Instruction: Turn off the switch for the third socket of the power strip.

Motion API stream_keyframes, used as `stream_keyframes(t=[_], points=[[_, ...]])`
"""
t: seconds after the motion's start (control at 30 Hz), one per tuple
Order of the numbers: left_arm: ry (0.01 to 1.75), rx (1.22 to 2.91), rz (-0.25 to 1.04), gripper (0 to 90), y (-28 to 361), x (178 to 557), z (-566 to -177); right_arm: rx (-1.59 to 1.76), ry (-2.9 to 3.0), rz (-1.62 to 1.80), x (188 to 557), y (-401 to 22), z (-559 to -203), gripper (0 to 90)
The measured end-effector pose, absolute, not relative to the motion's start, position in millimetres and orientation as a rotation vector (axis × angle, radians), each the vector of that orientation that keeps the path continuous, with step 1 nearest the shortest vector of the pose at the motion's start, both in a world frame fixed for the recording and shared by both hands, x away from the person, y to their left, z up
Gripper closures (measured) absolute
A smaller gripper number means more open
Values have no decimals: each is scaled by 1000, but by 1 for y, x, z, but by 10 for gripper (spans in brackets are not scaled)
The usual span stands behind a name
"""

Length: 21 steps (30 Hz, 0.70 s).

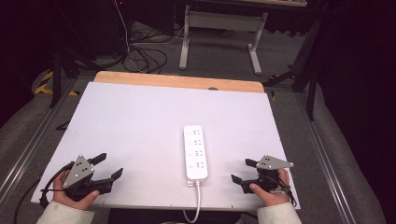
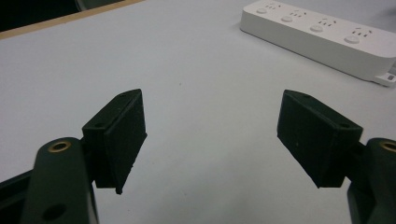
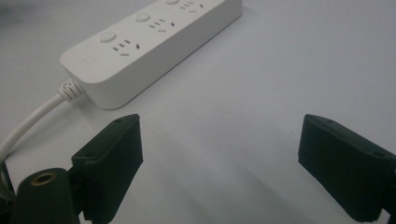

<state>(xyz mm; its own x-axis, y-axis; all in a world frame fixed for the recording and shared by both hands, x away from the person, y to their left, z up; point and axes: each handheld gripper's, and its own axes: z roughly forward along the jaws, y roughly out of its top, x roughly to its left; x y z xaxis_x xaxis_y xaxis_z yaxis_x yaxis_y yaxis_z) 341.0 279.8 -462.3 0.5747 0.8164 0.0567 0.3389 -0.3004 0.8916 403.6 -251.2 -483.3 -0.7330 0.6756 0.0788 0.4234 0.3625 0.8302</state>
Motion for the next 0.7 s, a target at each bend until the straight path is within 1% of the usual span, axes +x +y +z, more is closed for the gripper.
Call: stream_keyframes(t=[0.37,0.47,0.7], points=[[925,1884,639,244,284,337,-462,990,2390,1268,397,-252,-496,141],[918,1885,640,244,282,337,-462,971,2340,1289,397,-254,-491,157],[919,1886,631,241,281,340,-463,973,2311,1293,396,-256,-489,157]])
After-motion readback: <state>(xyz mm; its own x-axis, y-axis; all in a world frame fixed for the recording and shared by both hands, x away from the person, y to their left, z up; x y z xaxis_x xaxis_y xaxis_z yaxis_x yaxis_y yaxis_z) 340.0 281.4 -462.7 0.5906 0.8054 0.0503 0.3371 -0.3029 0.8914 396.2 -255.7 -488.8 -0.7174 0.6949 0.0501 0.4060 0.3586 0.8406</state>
